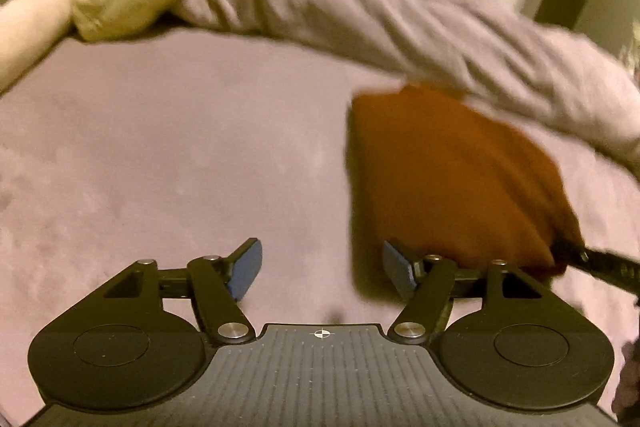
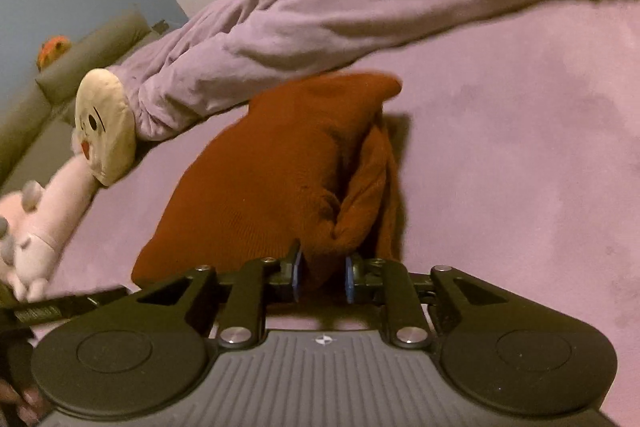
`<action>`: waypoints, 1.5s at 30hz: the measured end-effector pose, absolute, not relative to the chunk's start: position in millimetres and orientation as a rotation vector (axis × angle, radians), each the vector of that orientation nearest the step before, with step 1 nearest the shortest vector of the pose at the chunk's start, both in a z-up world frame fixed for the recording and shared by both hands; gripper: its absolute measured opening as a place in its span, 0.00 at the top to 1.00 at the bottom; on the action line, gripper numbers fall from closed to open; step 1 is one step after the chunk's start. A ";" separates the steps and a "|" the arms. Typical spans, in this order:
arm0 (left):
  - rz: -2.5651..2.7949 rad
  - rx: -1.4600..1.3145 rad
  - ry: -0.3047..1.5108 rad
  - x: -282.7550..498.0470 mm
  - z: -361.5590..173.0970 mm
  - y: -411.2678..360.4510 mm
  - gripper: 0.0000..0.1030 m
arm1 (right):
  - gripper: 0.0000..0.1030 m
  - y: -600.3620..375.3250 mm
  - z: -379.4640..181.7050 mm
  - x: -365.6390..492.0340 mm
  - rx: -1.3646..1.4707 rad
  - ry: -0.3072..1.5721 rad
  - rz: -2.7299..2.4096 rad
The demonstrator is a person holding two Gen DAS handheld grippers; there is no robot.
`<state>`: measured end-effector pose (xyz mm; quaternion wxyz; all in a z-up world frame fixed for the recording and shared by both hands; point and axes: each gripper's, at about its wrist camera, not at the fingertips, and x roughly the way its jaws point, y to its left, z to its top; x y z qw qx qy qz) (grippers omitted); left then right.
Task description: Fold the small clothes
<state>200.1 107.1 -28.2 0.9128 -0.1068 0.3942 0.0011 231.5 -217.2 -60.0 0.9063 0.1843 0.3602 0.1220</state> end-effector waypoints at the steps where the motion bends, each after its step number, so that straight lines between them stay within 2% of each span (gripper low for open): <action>1: 0.006 -0.224 0.794 203.3 -22.3 108.6 0.25 | 0.70 -214.8 -48.7 227.6 0.324 0.713 0.228; 8: -0.058 -0.161 0.798 242.5 -22.2 65.0 0.22 | 0.69 -175.5 -2.4 231.6 -0.001 0.549 0.193; 14: -0.079 -0.074 0.824 249.3 -39.9 35.0 0.20 | 0.70 -148.7 -28.6 262.3 -0.198 0.610 0.244; 18: -0.090 -0.065 0.843 251.6 -49.9 33.4 0.15 | 0.70 -157.8 -52.3 261.8 -0.199 0.630 0.227; 25: -0.086 -0.038 0.830 252.3 -61.0 26.9 0.10 | 0.69 -163.9 -83.9 253.8 -0.214 0.535 0.242; 29: -0.084 -0.100 0.845 250.2 -52.3 39.3 0.11 | 0.66 -163.5 -70.3 255.4 -0.185 0.569 0.251; 30: -0.087 -0.112 0.836 248.0 -46.3 42.2 0.14 | 0.64 -164.6 -62.9 255.3 -0.174 0.579 0.257; 33: -0.088 -0.141 0.794 245.2 -31.3 47.7 0.14 | 0.56 -173.0 -40.7 253.9 -0.094 0.548 0.252; 35: -0.079 -0.131 0.772 248.6 -25.6 47.3 0.14 | 0.56 -174.7 -30.8 261.8 -0.070 0.531 0.227; 38: -0.060 -0.089 0.779 257.5 -28.3 42.9 0.13 | 0.56 -166.7 -31.0 280.2 -0.128 0.540 0.202; 42: -0.075 -0.055 0.841 263.1 -50.8 36.6 0.11 | 0.53 -154.3 -61.6 303.1 -0.282 0.617 0.162; 45: -0.067 -0.033 0.826 262.4 -58.8 35.0 0.05 | 0.53 -153.5 -71.3 302.9 -0.322 0.603 0.164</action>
